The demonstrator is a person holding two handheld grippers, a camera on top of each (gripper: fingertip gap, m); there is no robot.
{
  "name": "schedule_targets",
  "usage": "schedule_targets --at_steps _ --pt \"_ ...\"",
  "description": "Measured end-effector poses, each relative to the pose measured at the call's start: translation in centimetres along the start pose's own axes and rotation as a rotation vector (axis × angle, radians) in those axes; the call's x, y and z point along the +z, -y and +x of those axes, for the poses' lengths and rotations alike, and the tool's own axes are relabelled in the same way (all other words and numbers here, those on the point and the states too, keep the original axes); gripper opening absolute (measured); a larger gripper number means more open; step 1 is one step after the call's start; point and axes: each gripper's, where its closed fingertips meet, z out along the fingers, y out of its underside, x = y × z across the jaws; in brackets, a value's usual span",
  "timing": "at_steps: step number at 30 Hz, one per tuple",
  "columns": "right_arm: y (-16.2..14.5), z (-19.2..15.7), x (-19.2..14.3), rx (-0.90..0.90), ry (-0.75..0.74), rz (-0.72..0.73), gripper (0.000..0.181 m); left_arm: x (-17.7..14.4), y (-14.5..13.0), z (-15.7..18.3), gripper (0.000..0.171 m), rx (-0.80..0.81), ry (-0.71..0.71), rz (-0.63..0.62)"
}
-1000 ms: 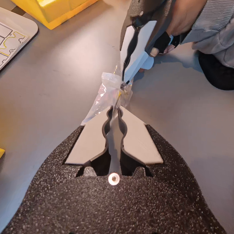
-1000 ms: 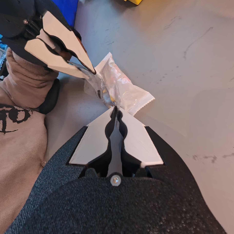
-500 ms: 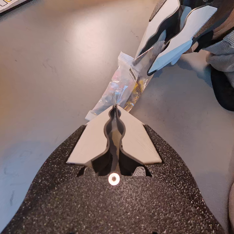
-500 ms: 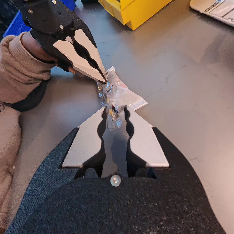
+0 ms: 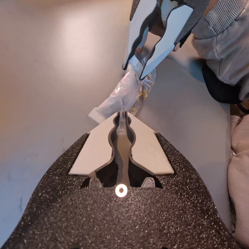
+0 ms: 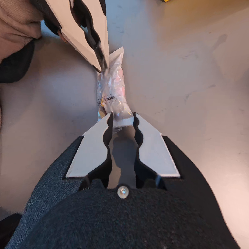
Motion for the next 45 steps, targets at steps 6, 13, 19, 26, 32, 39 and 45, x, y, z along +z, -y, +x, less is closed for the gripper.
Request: schedule_targets --at_steps 6,13,19,26,32,39,45 --pt "0.3 0.0 -1.9 -0.058 -0.055 0.114 0.005 -1.6 -0.5 -1.3 0.025 -0.017 0.025 0.003" --pt "0.8 -1.5 -2.3 -0.228 -0.067 0.152 0.003 0.4 1.1 -1.0 0.091 0.069 0.092 0.048" --pt "1.3 -3.4 -2.4 -0.327 -0.011 0.193 0.0 1.2 1.6 1.1 0.036 0.268 0.058 0.059" --pt "3.0 -3.9 -5.0 -0.247 0.064 0.361 0.009 -1.0 3.4 3.6 0.015 0.336 -0.065 0.188" --pt "4.5 -4.2 -6.8 -0.132 0.158 0.513 0.067 -3.1 4.7 3.0 0.012 0.293 -0.073 0.298" --pt "5.5 -5.8 -4.4 -0.259 0.113 0.504 0.069 -3.0 5.2 3.6 0.012 0.256 -0.124 0.336" --pt "4.2 -6.4 -3.9 -0.324 0.1 0.42 0.1 -3.8 5.5 2.5 0.012 0.088 -0.193 0.382"
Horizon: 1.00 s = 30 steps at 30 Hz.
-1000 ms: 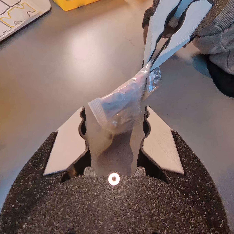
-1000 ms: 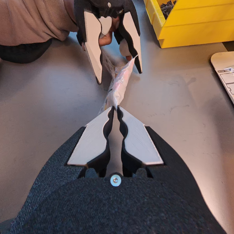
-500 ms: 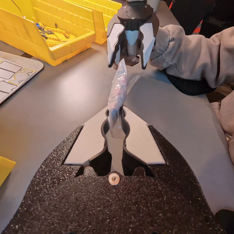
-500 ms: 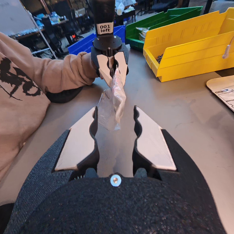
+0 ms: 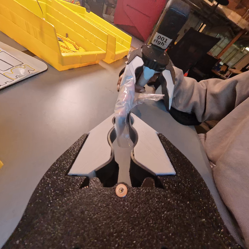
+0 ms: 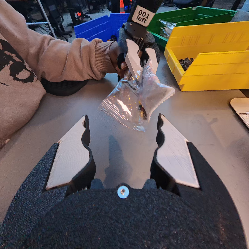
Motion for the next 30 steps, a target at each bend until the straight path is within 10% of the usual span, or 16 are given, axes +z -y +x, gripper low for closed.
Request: schedule_targets --at_steps 2,5,7,30 --pt "-0.2 1.0 0.4 -0.048 -0.08 -0.03 0.095 0.1 -0.3 -0.1 0.012 -0.027 -0.016 -0.004" --pt "1.4 2.3 0.1 -0.063 -0.157 0.071 0.024 0.4 -0.5 0.6 0.012 0.016 -0.035 -0.019" --pt "2.4 1.9 -1.1 0.008 -0.087 0.164 0.011 0.5 0.2 1.7 0.012 0.075 -0.067 0.01" --pt "6.7 1.9 -5.1 0.163 0.013 0.488 0.001 -2.4 6.0 5.6 0.011 0.45 0.112 0.043"
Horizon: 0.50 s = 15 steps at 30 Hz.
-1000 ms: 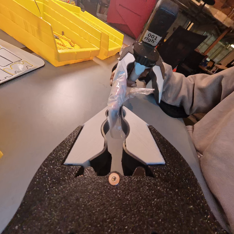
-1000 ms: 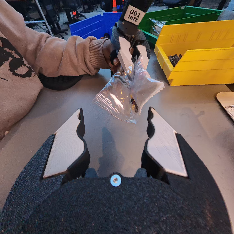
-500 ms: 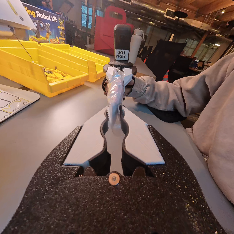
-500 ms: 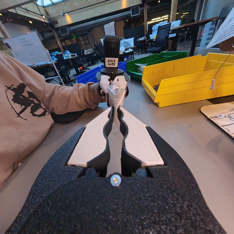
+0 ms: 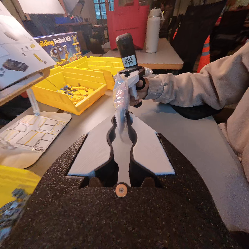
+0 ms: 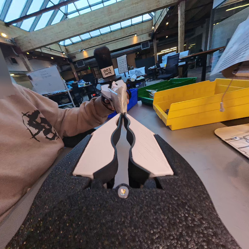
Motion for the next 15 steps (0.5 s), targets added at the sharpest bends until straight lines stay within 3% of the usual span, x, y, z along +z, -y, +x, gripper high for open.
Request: schedule_targets --at_steps 3,7,12,15 --pt "1.0 1.1 -1.3 -0.042 -0.08 0.011 0.0 -5.0 2.0 -2.4 0.012 0.062 0.158 -0.061" --pt "1.1 1.9 -2.0 -0.033 -0.12 0.001 0.0 -16.6 1.6 -8.7 0.011 0.115 0.495 -0.283" --pt "-1.0 2.6 -1.3 -0.052 -0.161 -0.112 0.0 -32.6 -5.5 -14.6 0.012 0.046 0.833 -0.777" --pt "-2.2 2.7 -0.7 -0.044 -0.157 -0.156 0.0 -37.9 -10.1 -15.3 0.012 0.032 0.861 -1.084"
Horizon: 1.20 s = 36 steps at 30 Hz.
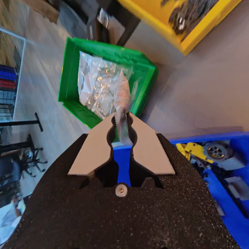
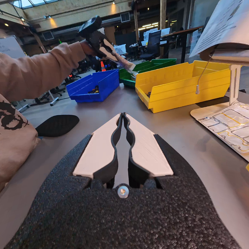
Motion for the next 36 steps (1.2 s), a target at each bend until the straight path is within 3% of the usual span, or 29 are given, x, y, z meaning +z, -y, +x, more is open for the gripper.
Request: schedule_targets --at_steps 4,10,15,18,23,31,33,34,36 --pt "-1.4 -0.1 0.7 0.006 0.008 -0.049 0.0 3.4 -2.1 0.2 0.012 0.085 -0.032 -0.119" --pt "-2.6 -0.1 0.8 0.001 0.002 -0.095 0.0 8.1 0.2 1.6 0.012 -0.022 -0.208 0.057" --pt "-3.3 0.3 0.7 0.019 -0.003 -0.114 0.001 11.2 -1.4 1.9 0.013 -0.035 -0.308 -0.008" --pt "-3.9 0.4 0.8 0.027 -0.001 -0.13 0.001 11.8 -4.3 1.3 0.017 -0.04 -0.332 -0.18" --pt "-4.4 0.5 0.8 0.032 0.004 -0.152 0.002 10.7 -5.9 0.6 0.04 -0.021 -0.37 -0.292" --pt "-5.1 0.6 0.9 0.04 0.005 -0.173 0.003 10.0 -4.4 0.1 0.038 0.033 -0.359 -0.249" --pt "-5.2 0.6 1.0 0.047 0.006 -0.174 0.003 10.1 -4.2 0.3 0.031 0.056 -0.367 -0.257" --pt "-5.4 0.6 1.0 0.049 0.007 -0.178 0.003 10.3 -4.3 0.5 0.014 0.086 -0.366 -0.268" --pt "-5.8 0.6 1.1 0.05 0.009 -0.192 0.003 11.0 -5.0 0.2 0.009 0.197 -0.312 -0.311"
